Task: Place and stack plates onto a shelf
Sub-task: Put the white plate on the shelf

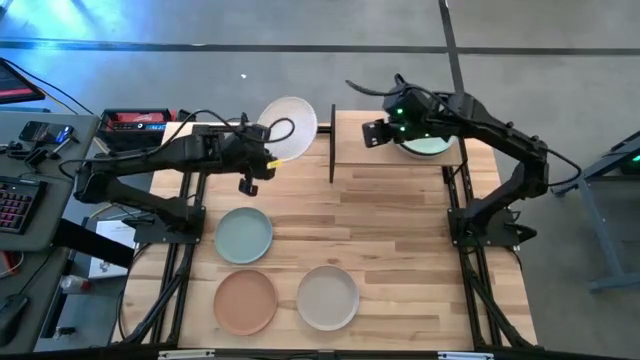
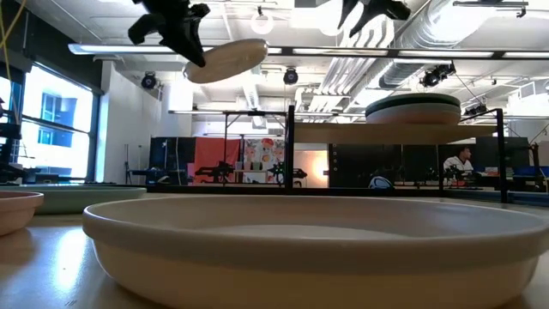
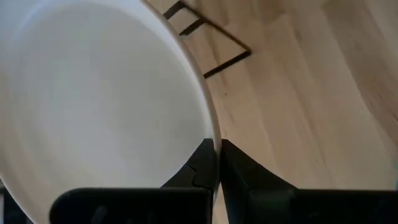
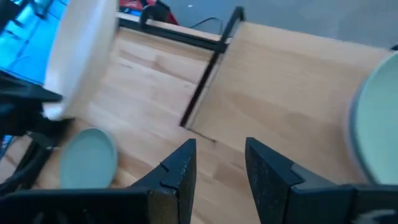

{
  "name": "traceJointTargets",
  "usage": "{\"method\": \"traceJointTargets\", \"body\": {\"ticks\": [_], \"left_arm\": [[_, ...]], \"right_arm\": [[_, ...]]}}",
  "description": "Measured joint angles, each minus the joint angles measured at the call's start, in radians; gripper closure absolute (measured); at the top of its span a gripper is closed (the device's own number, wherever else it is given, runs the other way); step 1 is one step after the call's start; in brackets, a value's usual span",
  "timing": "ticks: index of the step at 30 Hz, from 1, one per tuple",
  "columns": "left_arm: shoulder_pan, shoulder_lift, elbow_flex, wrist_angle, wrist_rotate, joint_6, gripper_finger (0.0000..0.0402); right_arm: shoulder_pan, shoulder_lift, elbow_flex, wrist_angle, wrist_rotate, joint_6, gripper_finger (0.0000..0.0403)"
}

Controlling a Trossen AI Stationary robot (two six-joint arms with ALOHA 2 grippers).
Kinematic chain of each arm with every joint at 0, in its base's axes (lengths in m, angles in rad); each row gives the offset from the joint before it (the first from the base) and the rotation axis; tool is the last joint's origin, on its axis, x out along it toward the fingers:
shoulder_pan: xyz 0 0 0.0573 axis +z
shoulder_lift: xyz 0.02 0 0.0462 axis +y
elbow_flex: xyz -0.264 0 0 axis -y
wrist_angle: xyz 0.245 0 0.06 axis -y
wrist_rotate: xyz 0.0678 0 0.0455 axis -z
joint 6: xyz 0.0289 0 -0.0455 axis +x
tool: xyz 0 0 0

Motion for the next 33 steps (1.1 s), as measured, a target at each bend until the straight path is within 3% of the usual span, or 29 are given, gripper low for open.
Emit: {"method": "traceJointTargets", "body": {"ticks": [17,33], "left_arm": [[-0.198,0.097,0.000,-0.054,0.029,0.021,0.0401],[-0.289,0.176,0.001,0.024,-0.080,0.004,0.0401]], "right_arm": [[0.163,0.157,0.000,0.098,0.017,0.140,0.0288],[0.181,0.225,0.000,0.106,0.036,0.210,0.0288]]}}
